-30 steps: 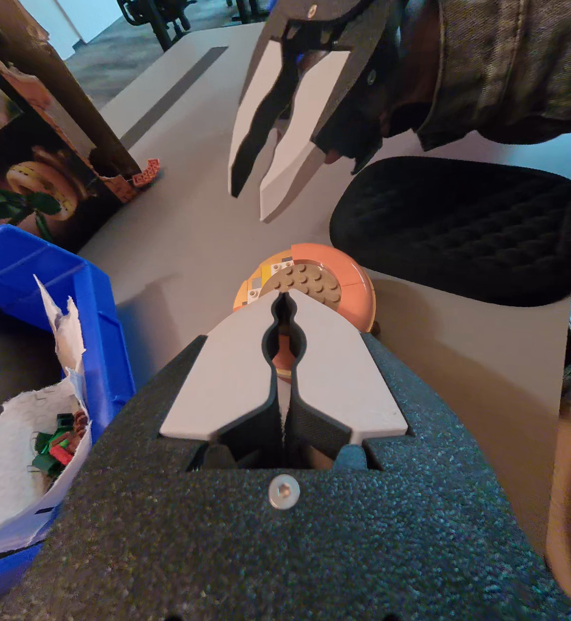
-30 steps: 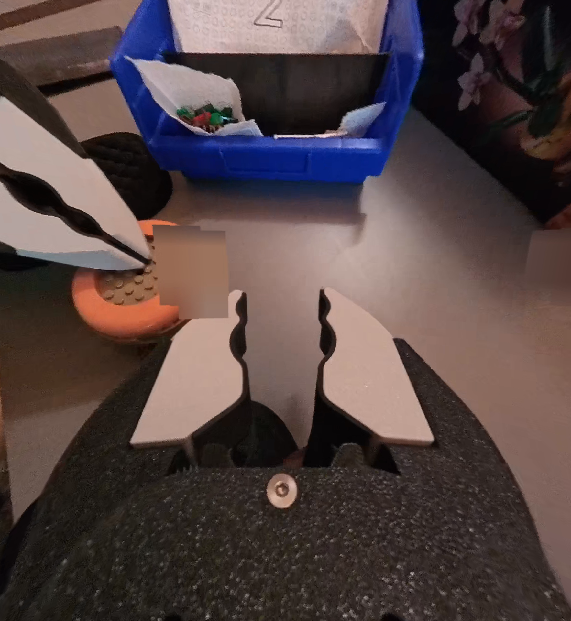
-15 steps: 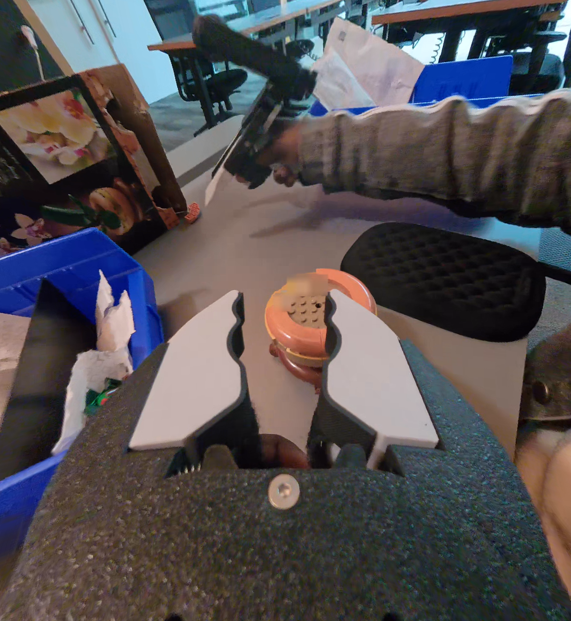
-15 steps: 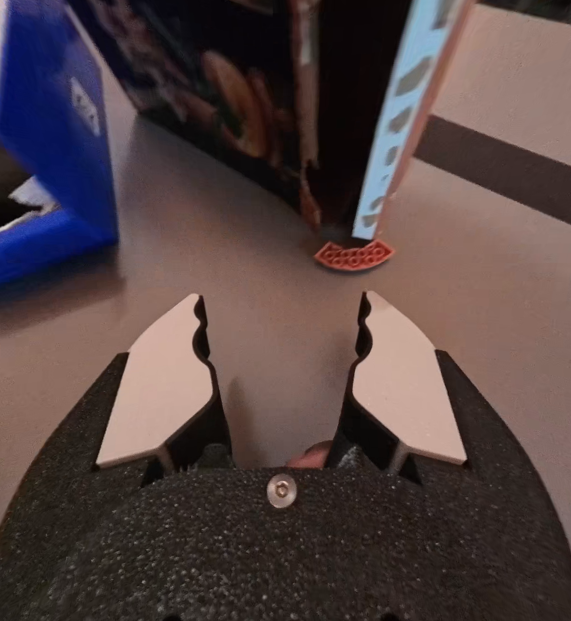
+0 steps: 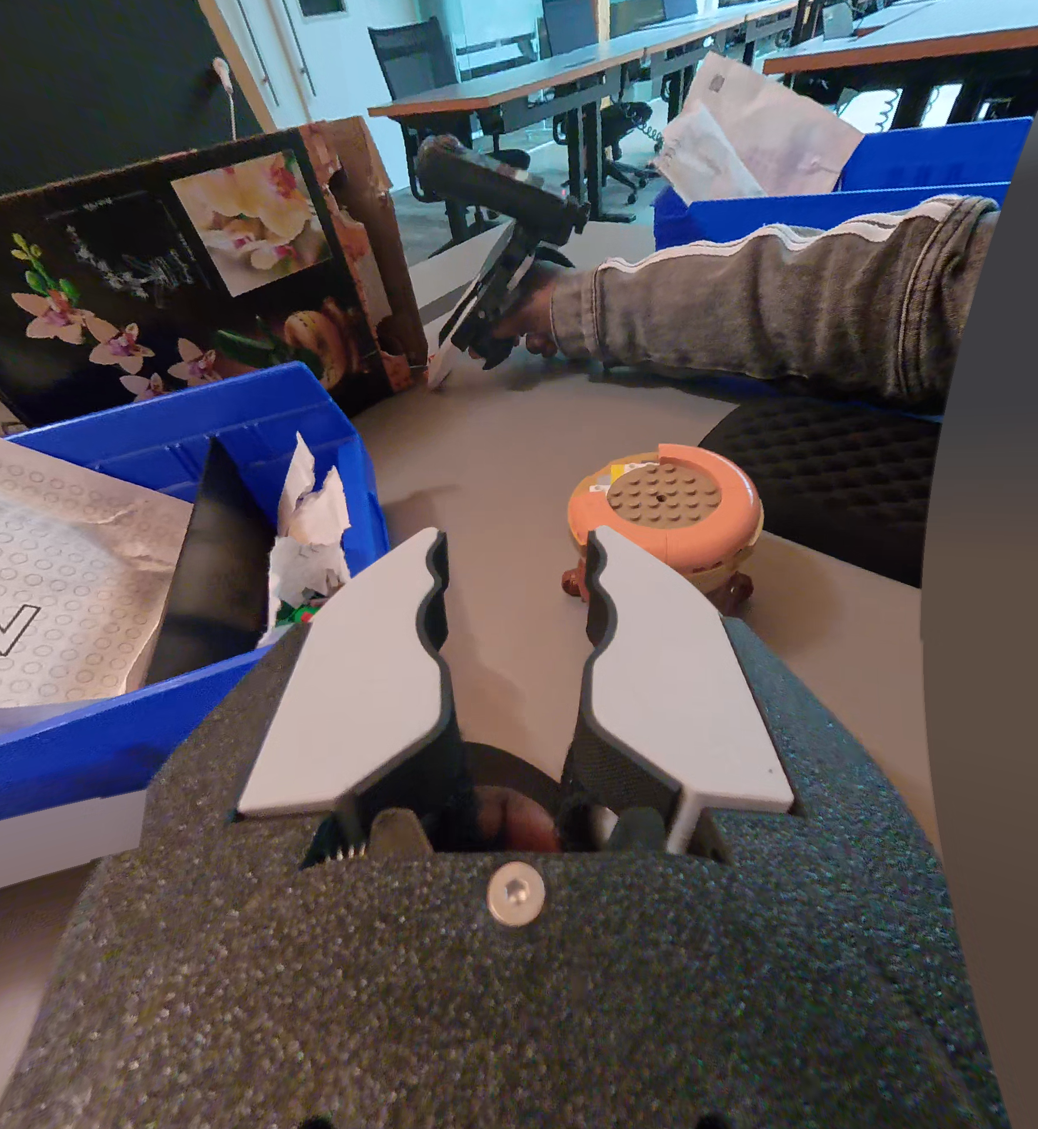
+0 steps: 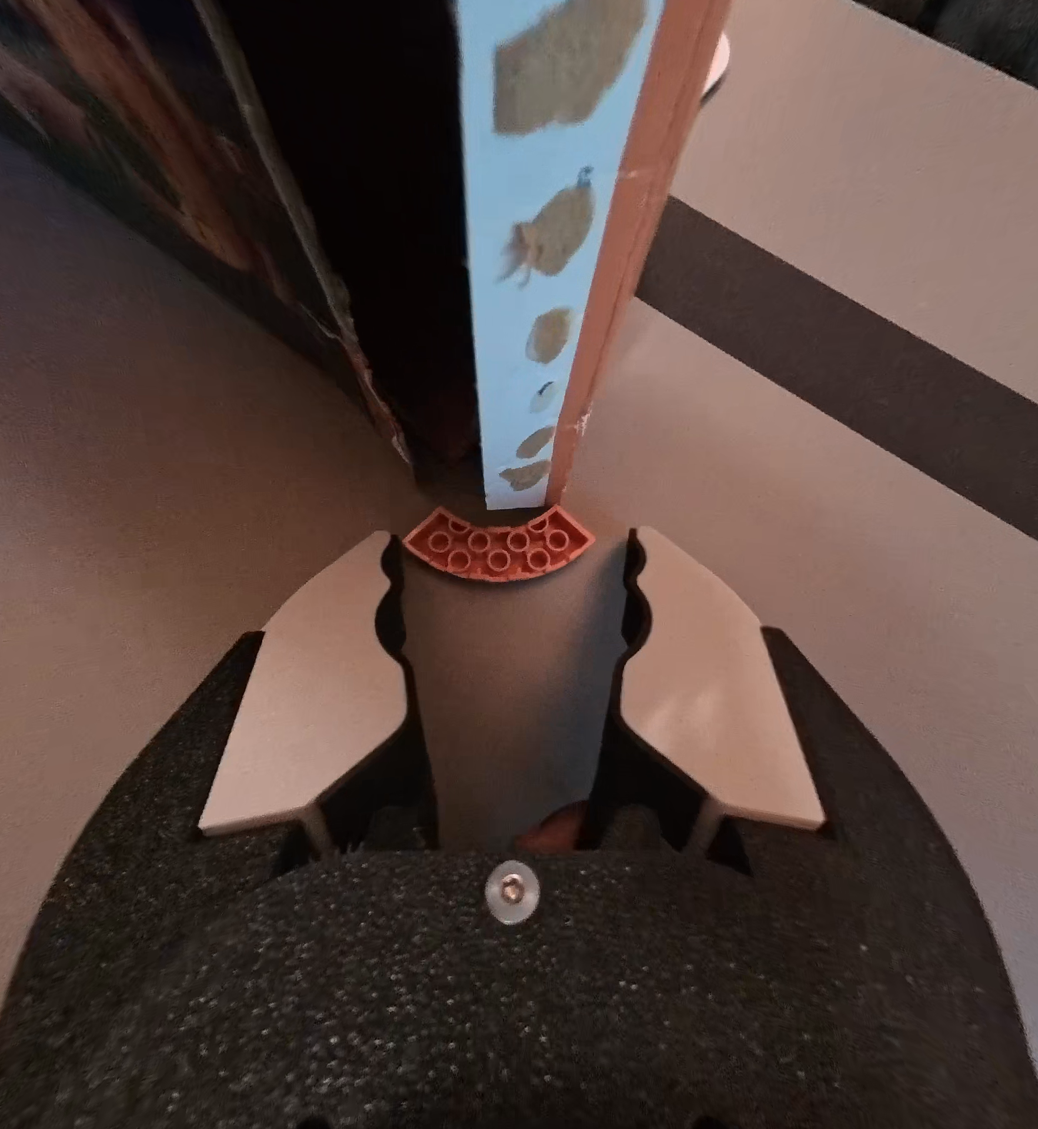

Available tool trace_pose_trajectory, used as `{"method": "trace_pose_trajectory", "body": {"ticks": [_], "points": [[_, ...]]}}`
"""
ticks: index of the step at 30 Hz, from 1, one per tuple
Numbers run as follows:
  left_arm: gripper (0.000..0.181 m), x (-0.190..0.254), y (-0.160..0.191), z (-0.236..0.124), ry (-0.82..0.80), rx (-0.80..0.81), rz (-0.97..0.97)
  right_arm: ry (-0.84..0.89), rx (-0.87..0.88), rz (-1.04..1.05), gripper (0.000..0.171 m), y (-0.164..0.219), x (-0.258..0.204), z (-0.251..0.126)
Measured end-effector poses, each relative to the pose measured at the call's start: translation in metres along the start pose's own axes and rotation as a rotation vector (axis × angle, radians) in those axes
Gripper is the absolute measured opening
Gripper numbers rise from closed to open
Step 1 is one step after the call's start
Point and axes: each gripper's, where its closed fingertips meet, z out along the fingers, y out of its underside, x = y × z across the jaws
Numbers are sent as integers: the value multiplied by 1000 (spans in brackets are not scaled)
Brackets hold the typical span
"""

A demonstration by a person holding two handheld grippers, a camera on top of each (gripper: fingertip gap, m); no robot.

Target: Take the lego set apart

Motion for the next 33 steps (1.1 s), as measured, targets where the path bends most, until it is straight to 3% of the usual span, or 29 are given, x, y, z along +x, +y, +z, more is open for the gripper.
{"method": "trace_pose_trajectory", "body": {"ticks": [3, 10, 14, 19, 22, 28, 33], "points": [[42, -1, 2, 0, -6, -3, 2, -7, 12, -46, 59, -2, -2, -1], [41, -8, 4, -6, -50, -5, 9, -32, 18, -62, 58, 1, -21, -18], [41, -19, 9, -13, -96, 0, -27, -179, 47, -66, 58, -2, -82, -56], [40, -24, 15, -19, -121, 8, -48, -517, 128, -184, 58, -30, -205, -109], [40, -22, 14, -23, -131, 7, -21, -619, 176, -275, 58, -49, -251, -128], [42, -31, 9, -34, -160, 23, -12, -695, 215, -312, 58, -63, -280, -145], [48, -72, -5, -64, -278, 65, -21, -727, 207, -321, 58, -63, -288, -156]]}}
